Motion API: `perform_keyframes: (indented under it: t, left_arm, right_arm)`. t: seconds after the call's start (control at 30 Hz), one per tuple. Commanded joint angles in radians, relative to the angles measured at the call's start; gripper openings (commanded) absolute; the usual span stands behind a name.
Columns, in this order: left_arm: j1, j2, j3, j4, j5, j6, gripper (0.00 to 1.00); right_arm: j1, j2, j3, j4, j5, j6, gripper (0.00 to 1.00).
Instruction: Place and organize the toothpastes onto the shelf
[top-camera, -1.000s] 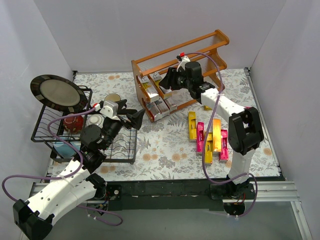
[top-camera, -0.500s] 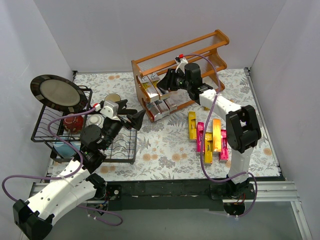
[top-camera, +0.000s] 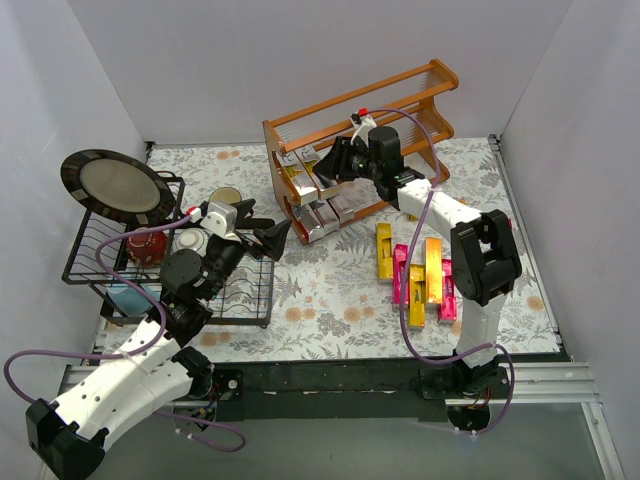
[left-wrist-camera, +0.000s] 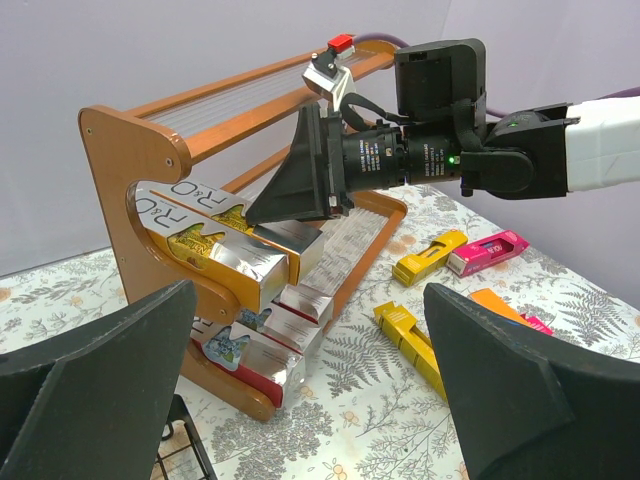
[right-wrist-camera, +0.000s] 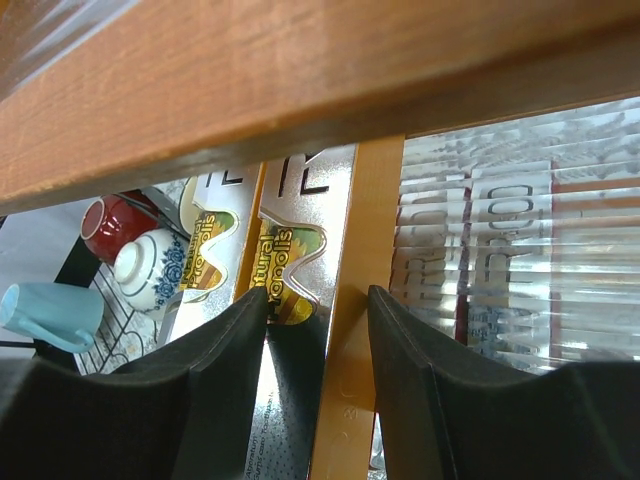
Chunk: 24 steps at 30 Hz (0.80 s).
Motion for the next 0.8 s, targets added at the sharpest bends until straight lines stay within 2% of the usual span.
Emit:
perform_keyframes:
  t: [0.0, 0.4, 0.77]
  left_arm:
    - [0.008, -0.006, 0.022, -0.001, 0.007, 0.009, 0.98]
    - [0.009, -0.008, 0.022, -0.001, 0.007, 0.008, 0.98]
    - [0.009, -0.01, 0.024, -0.001, 0.009, 0.006, 0.98]
  right_arm:
    - [0.007, 0.019, 0.002, 0.054, 0.018, 0.004, 0.52]
    - [0.007, 0.013, -0.013, 0.078, 0.087, 0.019, 0.48]
    - [0.023, 0.027, 0.009, 0.086, 0.029, 0.01, 0.46]
